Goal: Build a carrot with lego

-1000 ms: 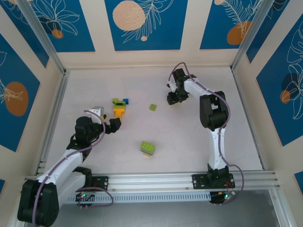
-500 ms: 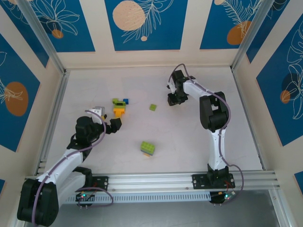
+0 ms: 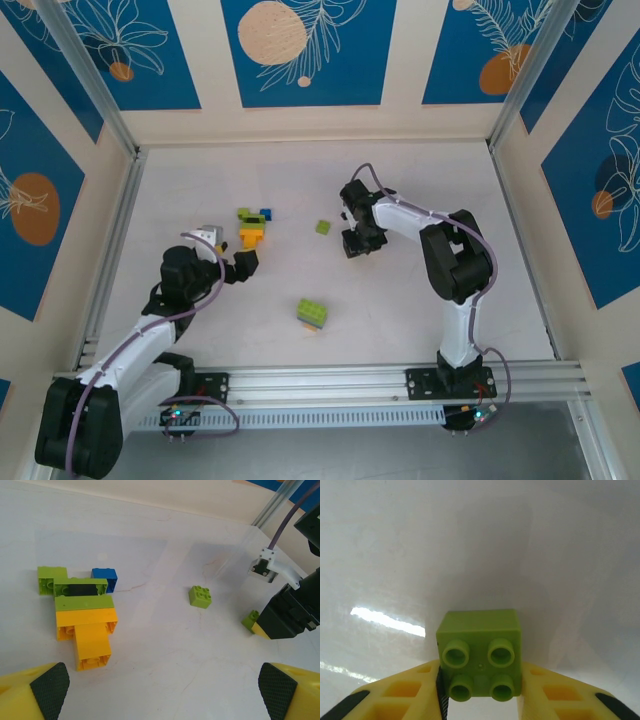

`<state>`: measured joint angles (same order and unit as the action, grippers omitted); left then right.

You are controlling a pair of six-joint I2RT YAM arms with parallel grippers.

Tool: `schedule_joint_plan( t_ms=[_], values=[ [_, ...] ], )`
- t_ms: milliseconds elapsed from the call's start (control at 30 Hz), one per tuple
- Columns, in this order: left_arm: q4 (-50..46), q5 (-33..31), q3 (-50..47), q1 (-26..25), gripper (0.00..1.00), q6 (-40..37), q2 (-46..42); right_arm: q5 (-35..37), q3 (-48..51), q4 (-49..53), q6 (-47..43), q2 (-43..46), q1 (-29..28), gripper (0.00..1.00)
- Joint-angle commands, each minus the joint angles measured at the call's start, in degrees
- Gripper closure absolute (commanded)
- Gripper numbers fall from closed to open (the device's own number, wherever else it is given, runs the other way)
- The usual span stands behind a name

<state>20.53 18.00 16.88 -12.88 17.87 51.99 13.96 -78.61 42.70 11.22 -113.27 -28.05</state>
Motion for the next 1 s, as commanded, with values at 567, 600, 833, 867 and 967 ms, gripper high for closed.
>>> schedule_joint_plan(
  t_ms=[567, 600, 833, 867, 967],
  values=[
    [-0.1, 0.5, 2.2, -1.2, 0.0, -1.6, -0.2, -2.5, -3.1, 3.4, -0.3, 1.2, 0.4, 0.47],
    [-0.1, 0.5, 2.3, -1.3, 0.0, -1.6, -0.2, -2.9, -3.4, 3.3, -0.4, 1.1, 0.5, 0.47],
    [-0.1, 0.4, 2.4, -1.4, 0.0, -1.7, -0.1, -3.5, -5.3, 3.7, -0.9, -0.3, 1.3, 0.47],
    [-0.1, 0.5, 2.4, -1.5, 0.0, -1.8, -0.1, -3.5, -5.6, 3.8, -1.0, -0.6, 1.4, 0.47],
    [-0.2, 0.4, 2.4, -1.5, 0.0, -1.8, -0.2, -3.8, -5.9, 3.8, -1.0, -1.5, 1.5, 0.48]
  ],
)
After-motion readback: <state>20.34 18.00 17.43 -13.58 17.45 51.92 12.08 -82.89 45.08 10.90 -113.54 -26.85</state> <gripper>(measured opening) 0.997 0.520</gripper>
